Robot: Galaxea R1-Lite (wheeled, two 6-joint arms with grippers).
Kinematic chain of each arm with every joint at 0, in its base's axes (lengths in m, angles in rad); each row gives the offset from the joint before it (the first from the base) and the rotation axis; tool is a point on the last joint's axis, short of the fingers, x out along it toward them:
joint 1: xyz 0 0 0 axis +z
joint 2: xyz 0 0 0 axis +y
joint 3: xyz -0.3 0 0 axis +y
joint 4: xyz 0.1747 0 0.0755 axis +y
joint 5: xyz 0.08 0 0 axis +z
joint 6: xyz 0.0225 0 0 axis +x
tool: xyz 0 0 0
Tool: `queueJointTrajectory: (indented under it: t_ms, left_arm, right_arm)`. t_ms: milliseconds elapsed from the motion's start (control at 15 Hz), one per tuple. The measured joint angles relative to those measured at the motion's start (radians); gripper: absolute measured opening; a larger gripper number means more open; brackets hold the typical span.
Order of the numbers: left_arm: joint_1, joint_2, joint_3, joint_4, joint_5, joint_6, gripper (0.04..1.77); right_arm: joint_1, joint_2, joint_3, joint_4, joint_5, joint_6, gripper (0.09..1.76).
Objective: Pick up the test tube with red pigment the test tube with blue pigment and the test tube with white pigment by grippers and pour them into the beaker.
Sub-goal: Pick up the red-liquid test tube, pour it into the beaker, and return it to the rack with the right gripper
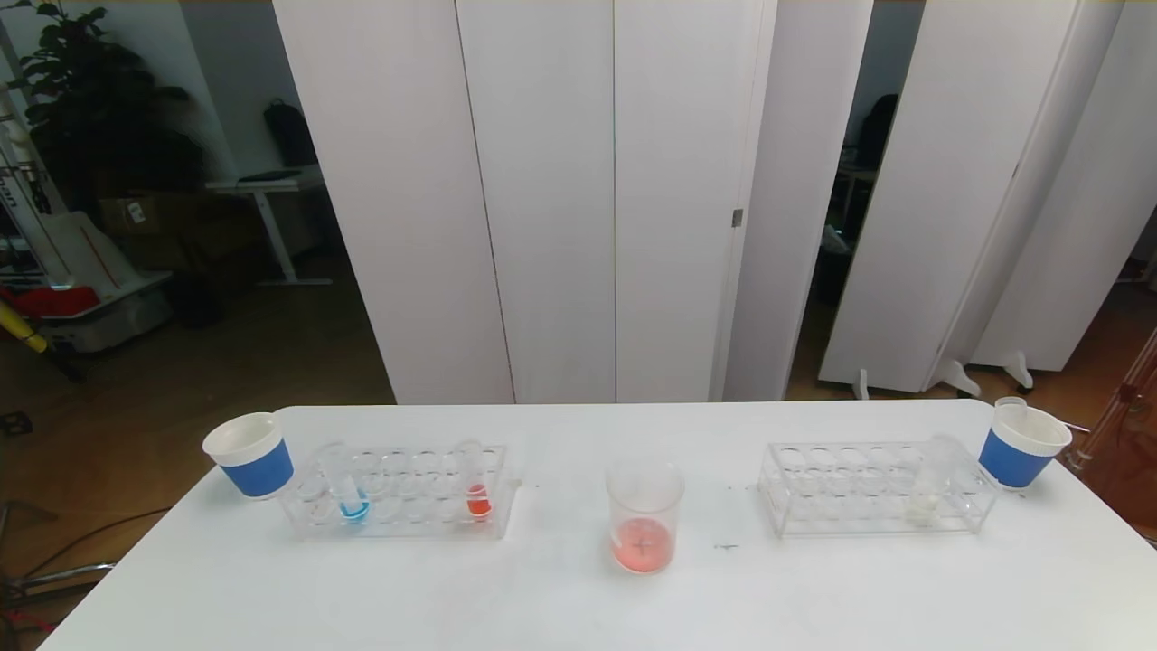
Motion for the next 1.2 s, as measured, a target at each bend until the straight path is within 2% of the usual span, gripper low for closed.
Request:
queueJointTrajectory:
  t_ms: [467, 600, 933, 1200]
  left_arm:
    - [0.000, 0.000, 0.000, 0.000, 0.000, 0.000, 1.75]
    - [0.000, 0.000, 0.000, 0.000, 0.000, 0.000, 1.75]
    - [0.000, 0.000, 0.000, 0.000, 0.000, 0.000, 1.75]
    - [0.000, 0.000, 0.000, 0.000, 0.000, 0.000, 1.75]
  right_arm:
    - [0.145, -0.543, 0.009, 0.394, -0.003, -0.054, 1.75]
    - [0.176, -0.677, 0.039, 0.500, -0.046, -0.038, 1.75]
    - [0.192, -0.857, 0.277, 0.510, -0.073, 0.029, 1.75]
    - [0.193, -0.904, 0.523, 0.392, -0.044, 0.057, 1.75]
